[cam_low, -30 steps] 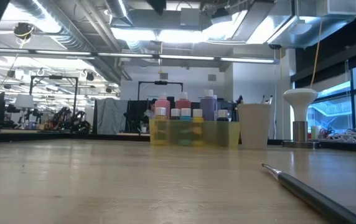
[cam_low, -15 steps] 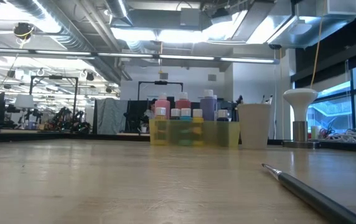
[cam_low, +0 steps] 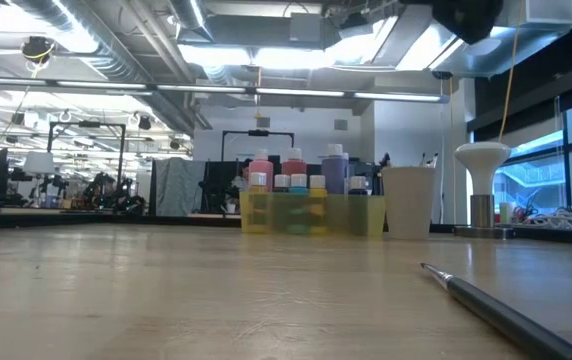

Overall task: Pick & Place Paint Supplies
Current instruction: Put the silver paint brush into the white cup

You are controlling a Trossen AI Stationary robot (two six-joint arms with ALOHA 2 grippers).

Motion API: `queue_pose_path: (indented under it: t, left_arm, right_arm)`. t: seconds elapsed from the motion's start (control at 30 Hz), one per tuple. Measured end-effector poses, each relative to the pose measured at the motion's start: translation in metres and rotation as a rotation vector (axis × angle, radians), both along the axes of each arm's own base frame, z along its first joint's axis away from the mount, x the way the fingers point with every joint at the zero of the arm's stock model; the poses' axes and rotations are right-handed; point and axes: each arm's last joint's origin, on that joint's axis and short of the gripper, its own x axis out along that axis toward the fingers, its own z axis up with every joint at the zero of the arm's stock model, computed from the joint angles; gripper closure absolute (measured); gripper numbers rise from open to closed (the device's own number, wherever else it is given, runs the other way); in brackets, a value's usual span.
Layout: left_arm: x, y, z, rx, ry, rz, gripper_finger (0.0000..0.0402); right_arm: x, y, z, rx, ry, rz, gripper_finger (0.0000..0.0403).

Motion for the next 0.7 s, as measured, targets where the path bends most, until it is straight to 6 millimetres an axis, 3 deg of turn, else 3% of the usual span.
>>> queue_pose_path:
  t: [0.13, 0.23, 0.47, 0.57, 0.7]
  left_arm:
    - [-0.02, 0.004, -0.028, 0.084, -0.031, 0.118, 0.0274]
    - [-0.032, 0.004, -0.053, 0.09, -0.052, 0.114, 0.0274]
    - [-0.048, 0.003, -0.101, 0.02, -0.182, 0.062, 0.0274]
    - [-0.052, 0.003, -0.121, -0.006, -0.234, 0.052, 0.0274]
    - [-0.055, 0.004, -0.149, -0.039, -0.285, 0.062, 0.0274]
  right_arm:
    - [0.006, 0.004, -0.002, 0.117, 0.001, 0.023, 0.0149]
    - [0.011, 0.005, 0.0, 0.17, 0.032, 0.045, 0.0149]
    - [0.026, 0.017, 0.041, 0.108, 0.032, 0.061, 0.0149]
    - [0.031, 0.019, 0.056, 0.057, 0.126, -0.001, 0.0149]
    - [0.042, 0.017, 0.061, 0.082, 0.289, -0.182, 0.0149]
